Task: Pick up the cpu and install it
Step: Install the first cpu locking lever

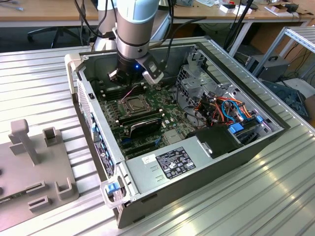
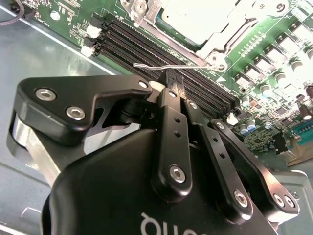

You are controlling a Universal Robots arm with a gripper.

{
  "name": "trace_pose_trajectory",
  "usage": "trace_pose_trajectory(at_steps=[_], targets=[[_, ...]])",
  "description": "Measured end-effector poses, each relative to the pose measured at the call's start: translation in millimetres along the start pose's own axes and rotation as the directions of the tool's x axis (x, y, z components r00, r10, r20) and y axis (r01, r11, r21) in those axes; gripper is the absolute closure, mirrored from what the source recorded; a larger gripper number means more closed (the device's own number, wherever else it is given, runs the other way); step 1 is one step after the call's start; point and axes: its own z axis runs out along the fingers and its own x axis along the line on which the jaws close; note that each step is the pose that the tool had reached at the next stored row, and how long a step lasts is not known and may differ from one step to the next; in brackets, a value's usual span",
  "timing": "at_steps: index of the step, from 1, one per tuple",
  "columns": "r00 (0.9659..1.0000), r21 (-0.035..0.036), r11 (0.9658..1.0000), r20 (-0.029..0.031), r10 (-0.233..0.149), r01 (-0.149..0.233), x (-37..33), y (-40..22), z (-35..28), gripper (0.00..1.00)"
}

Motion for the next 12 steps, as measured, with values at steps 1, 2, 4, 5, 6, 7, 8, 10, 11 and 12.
trace_pose_trajectory(at_steps=[1, 2, 4, 5, 6, 7, 8, 10, 11, 12], targets=[[1.0, 0.0, 1.0, 0.0015, 0.0, 0.0, 0.1, 0.1, -0.5, 0.89], [1.0, -0.0001, 1.0, 0.003, -0.001, 0.001, 0.2, 0.2, -0.8, 0.89], [1.0, -0.0001, 1.0, 0.0086, -0.002, 0.002, 1.3, 0.3, -1.4, 0.89], [0.9999, -0.0001, 1.0, 0.0111, -0.003, 0.003, 2.1, 0.3, -1.5, 0.89], [0.9999, -0.0002, 1.0, 0.0128, -0.003, 0.003, 2.7, 0.3, -1.6, 0.89], [0.9999, -0.0001, 1.0, 0.0146, -0.003, 0.003, 3.8, 0.2, -1.7, 0.89], [0.9999, -0.0001, 1.0, 0.0153, -0.003, 0.003, 4.2, 0.2, -1.8, 0.89], [0.9999, -0.0002, 1.0, 0.0159, -0.004, 0.004, 4.4, 0.0, -1.8, 0.89], [0.9999, -0.0002, 1.0, 0.0159, -0.004, 0.004, 4.4, -0.4, -2.0, 0.89], [0.9999, -0.0002, 1.0, 0.0159, -0.004, 0.004, 4.4, -0.6, -2.0, 0.89]])
